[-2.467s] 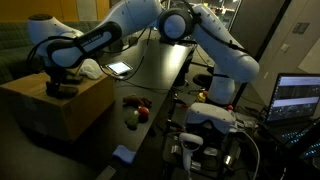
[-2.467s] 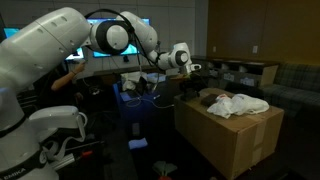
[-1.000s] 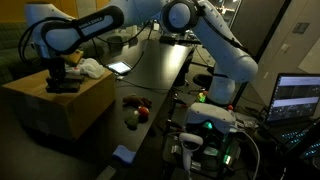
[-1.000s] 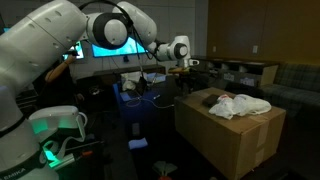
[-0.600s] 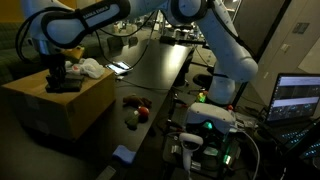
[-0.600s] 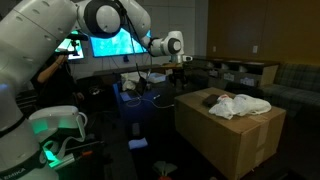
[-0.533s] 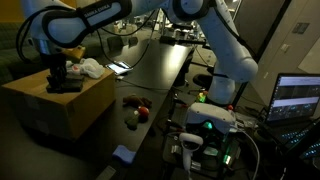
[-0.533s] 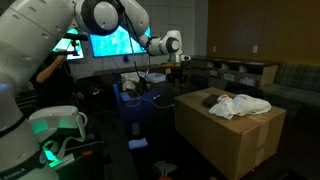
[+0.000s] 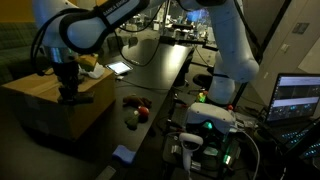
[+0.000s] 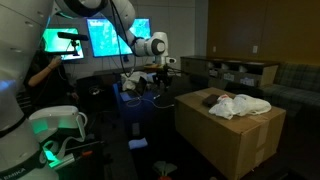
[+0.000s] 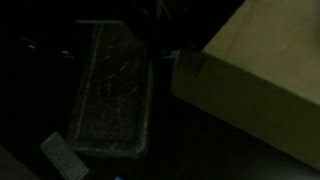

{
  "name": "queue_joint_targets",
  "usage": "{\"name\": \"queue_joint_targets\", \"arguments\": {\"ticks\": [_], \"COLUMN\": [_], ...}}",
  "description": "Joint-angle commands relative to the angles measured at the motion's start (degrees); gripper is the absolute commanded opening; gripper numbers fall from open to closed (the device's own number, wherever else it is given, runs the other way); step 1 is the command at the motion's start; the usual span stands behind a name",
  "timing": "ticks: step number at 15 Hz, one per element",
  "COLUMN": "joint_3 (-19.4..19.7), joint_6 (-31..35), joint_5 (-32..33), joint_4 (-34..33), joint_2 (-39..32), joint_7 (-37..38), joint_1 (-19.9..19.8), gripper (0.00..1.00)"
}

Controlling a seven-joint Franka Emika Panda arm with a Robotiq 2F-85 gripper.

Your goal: Switch between the objects on the box and on the table one by one

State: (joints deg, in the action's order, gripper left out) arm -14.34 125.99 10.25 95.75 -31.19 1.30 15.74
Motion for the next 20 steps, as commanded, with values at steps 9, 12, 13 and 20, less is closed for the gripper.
{"name": "queue_joint_targets", "arguments": {"ticks": [9, 12, 13, 20], "joint_3": [2.41, 4.10, 4.61, 7.92], "joint_6": [19.14, 24.47, 25.64, 32.03], "joint_5": [4.95, 8.18, 8.85, 11.39], "joint_4": [21.86, 22.49, 22.25, 16.55], "joint_2": [2.44, -0.92, -2.00, -11.75], "joint_7": [0.68, 0.96, 0.99, 0.48], "joint_1": [4.61, 6.27, 6.84, 12.00], "gripper": [0.32, 0.32, 0.32, 0.32]}}
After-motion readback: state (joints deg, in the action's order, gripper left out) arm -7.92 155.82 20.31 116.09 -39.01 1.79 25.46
